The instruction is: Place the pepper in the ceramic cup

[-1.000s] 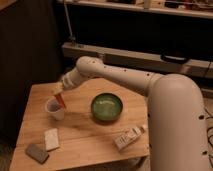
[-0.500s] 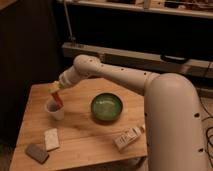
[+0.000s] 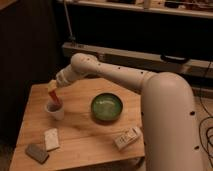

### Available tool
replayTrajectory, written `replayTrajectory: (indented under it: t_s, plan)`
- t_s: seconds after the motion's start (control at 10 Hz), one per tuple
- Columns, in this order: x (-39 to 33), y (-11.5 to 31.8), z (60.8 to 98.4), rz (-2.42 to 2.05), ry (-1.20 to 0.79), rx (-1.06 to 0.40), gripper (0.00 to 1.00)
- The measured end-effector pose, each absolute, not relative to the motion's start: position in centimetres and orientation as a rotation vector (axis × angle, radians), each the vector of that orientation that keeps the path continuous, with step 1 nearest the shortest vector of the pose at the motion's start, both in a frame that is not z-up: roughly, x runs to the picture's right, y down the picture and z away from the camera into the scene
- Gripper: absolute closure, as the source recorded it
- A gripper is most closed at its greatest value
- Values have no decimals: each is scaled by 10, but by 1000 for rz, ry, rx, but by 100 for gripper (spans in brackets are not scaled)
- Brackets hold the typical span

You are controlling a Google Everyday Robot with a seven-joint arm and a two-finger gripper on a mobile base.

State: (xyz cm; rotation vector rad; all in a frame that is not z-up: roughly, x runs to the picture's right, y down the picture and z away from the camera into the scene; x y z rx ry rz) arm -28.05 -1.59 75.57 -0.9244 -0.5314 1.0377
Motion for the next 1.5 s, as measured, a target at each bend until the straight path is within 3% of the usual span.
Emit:
replayTrajectory:
  t_s: [0.1,1.0,1.2,1.5]
  plan:
    - [-281,-18,756,1034,-536,-922,98]
    - [-279,-11,756,1032,-536,-923,15]
    - [-283,-10,754,1028,-538,-925,9]
    - [-285,-11,754,1026,-540,-925,9]
